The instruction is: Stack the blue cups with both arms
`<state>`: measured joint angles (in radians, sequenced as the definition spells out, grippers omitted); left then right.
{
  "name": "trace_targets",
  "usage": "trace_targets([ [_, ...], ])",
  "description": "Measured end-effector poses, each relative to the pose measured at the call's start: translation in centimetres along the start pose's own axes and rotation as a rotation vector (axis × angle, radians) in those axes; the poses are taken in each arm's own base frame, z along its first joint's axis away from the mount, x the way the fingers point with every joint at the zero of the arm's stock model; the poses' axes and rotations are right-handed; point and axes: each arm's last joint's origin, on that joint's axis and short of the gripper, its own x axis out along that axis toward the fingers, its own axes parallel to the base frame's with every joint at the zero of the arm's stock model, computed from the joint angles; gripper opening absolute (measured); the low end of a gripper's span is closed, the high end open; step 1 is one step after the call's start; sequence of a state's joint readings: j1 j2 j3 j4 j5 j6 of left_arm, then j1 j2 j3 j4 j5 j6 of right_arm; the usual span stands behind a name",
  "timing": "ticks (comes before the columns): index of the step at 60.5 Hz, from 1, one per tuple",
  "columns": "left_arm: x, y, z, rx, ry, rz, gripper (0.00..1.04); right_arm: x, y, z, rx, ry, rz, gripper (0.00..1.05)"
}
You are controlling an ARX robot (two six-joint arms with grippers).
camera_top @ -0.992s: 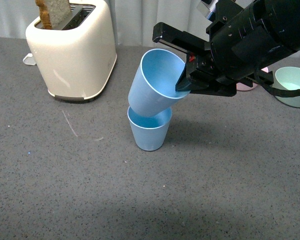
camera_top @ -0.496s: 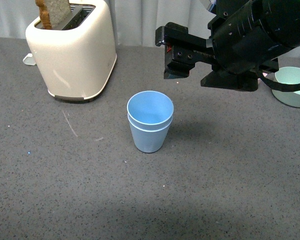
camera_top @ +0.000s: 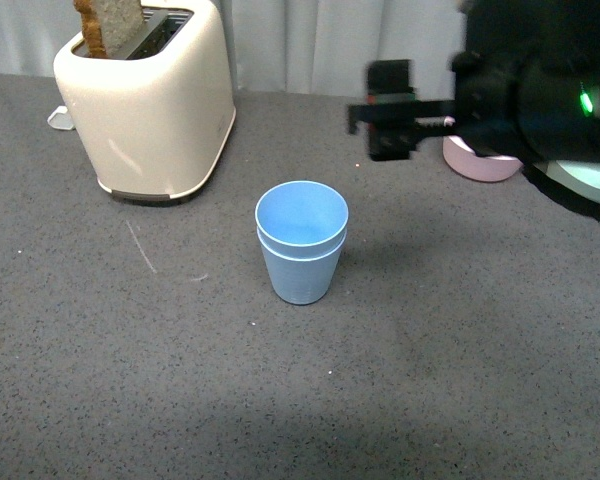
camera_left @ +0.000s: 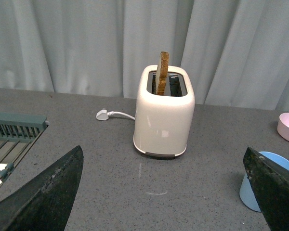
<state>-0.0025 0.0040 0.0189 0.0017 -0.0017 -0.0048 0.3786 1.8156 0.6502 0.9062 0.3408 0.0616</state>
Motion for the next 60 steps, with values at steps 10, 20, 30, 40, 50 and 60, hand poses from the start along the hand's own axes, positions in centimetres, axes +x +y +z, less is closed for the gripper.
trace_targets([
  [10, 0.0, 0.0, 0.0, 0.000, 0.001, -0.001, 0.98, -4.8, -4.0, 2.4, 0.053, -0.267, -0.032, 0.32],
  [20, 0.0, 0.0, 0.0, 0.000, 0.001, -0.001, 0.98, -8.6, -6.7, 0.3, 0.024, -0.223, -0.020, 0.01],
  [30, 0.0, 0.0, 0.0, 0.000, 0.001, -0.002, 0.98, -11.4, -8.3, -0.3, 0.027, -0.224, -0.032, 0.01],
  [40, 0.0, 0.0, 0.0, 0.000, 0.001, -0.002, 0.98, -13.1, -9.0, -0.7, 0.028, -0.228, -0.028, 0.01],
  [50, 0.0, 0.0, 0.0, 0.000, 0.001, -0.001, 0.98, -14.5, -9.5, -1.0, 0.028, -0.226, -0.027, 0.01],
  [60, 0.0, 0.0, 0.0, 0.000, 0.001, -0.002, 0.98, -15.8, -10.7, -1.3, 0.030, -0.227, -0.032, 0.01],
])
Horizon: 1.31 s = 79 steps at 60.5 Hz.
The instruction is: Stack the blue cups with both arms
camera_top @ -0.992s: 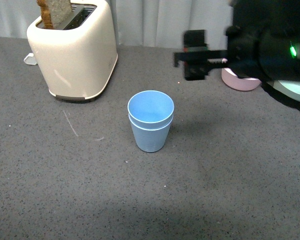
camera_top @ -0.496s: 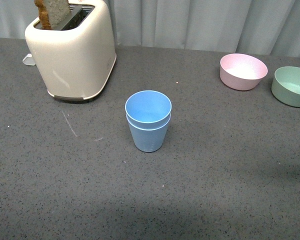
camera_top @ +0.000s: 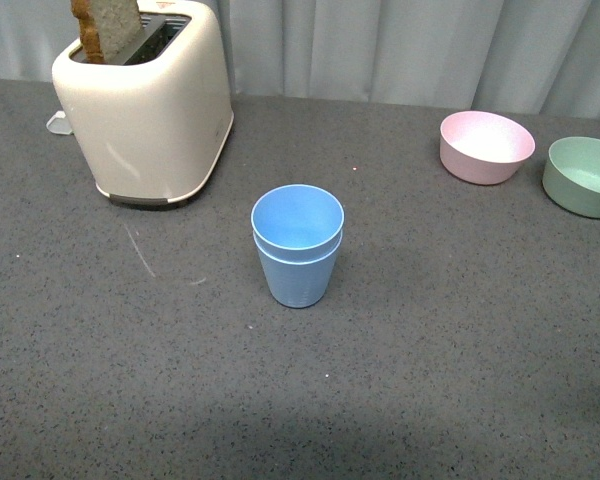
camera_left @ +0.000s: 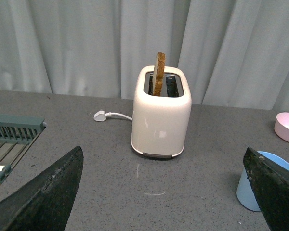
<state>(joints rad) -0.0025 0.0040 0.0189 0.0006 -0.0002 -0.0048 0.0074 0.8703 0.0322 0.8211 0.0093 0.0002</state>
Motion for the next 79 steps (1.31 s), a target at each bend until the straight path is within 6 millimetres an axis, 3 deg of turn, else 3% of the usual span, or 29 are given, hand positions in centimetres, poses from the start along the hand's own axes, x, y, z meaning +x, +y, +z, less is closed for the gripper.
trace_targets([
  [32, 0.0, 0.0, 0.0, 0.000, 0.000, 0.000, 0.98, -2.8, -0.1, 0.4, 0.000, -0.017, 0.003, 0.01],
  [79, 0.0, 0.0, 0.0, 0.000, 0.000, 0.000, 0.98, -4.7, -0.1, 0.5, 0.000, -0.023, 0.003, 0.01],
])
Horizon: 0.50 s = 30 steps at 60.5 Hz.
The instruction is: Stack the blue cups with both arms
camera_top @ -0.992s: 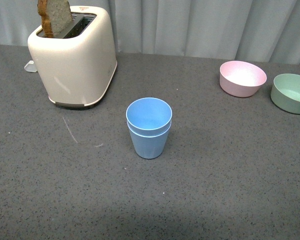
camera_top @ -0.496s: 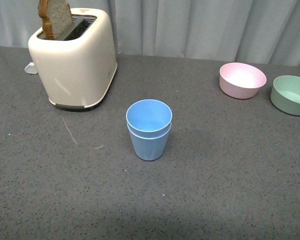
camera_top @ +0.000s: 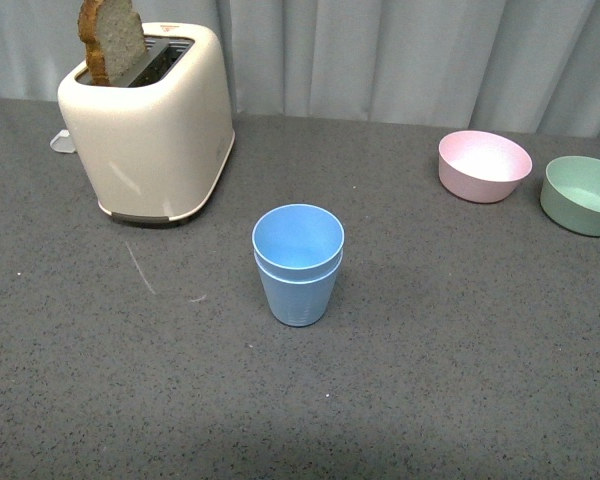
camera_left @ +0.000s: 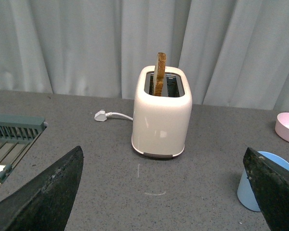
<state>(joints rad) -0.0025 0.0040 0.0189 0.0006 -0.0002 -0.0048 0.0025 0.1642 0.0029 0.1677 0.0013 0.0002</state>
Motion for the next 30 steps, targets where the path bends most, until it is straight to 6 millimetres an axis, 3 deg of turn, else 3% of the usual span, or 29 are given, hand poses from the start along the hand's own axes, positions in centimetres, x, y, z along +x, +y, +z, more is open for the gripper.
trace_targets([
  [9, 0.00, 0.00, 0.00, 0.000, 0.000, 0.000, 0.98, -0.98, 0.01, -0.22, -0.001, 0.003, 0.003, 0.02],
  [30, 0.00, 0.00, 0.01, 0.000, -0.001, 0.000, 0.98, -1.00, 0.01, -0.25, -0.001, 0.005, 0.003, 0.63],
])
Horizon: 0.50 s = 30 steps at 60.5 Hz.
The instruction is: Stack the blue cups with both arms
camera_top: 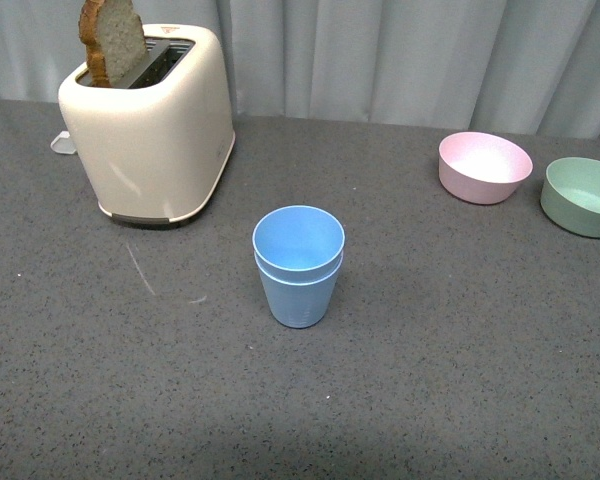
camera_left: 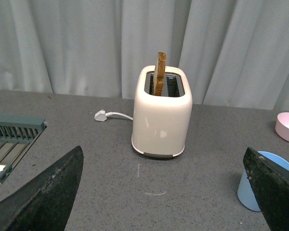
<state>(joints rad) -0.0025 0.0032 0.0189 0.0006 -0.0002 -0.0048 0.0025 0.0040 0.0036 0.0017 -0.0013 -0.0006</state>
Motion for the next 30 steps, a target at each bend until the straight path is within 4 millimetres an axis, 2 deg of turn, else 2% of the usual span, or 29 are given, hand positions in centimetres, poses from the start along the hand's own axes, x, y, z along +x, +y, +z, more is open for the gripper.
trace_targets([
  [12, 0.00, 0.00, 0.00, 0.000, 0.000, 0.000, 0.98, 0.00, 0.00, 0.00, 0.001, 0.000, 0.000, 0.97],
  [30, 0.00, 0.00, 0.00, 0.000, 0.000, 0.000, 0.98, 0.00, 0.00, 0.00, 0.001, 0.000, 0.000, 0.95],
])
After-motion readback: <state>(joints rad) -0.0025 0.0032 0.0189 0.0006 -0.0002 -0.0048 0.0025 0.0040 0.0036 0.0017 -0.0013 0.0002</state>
